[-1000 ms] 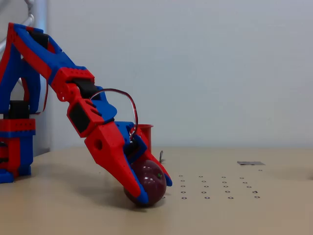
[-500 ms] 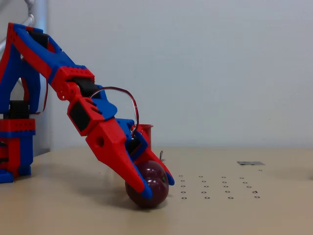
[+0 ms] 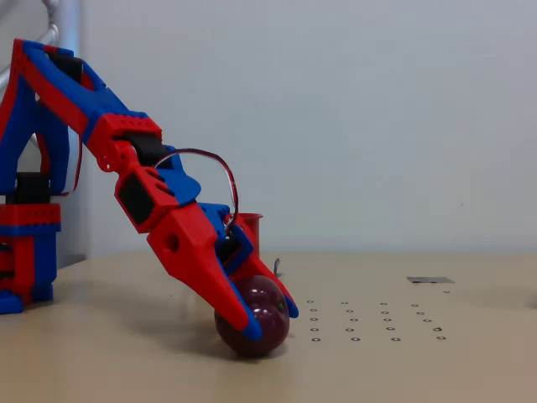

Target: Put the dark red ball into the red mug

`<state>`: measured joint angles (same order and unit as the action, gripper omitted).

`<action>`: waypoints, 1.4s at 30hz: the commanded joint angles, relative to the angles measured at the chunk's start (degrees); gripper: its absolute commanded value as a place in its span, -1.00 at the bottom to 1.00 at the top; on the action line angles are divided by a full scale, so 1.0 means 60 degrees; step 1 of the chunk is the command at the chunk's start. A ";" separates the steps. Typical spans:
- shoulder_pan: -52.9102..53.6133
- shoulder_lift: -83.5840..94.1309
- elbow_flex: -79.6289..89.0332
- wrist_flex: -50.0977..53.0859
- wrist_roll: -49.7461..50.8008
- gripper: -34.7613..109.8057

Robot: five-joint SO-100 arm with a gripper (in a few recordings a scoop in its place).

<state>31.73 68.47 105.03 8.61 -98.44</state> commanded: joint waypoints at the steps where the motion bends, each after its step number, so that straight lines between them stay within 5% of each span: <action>1: -0.0117 0.0645 -0.0366 -0.0278 0.0293 -0.23; 24: -0.2183 0.3867 -0.0630 0.2344 0.3662 -0.29; 42: -0.5376 0.6899 -0.2021 0.7617 0.5815 -0.31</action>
<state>1.58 103.10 98.96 52.65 -64.78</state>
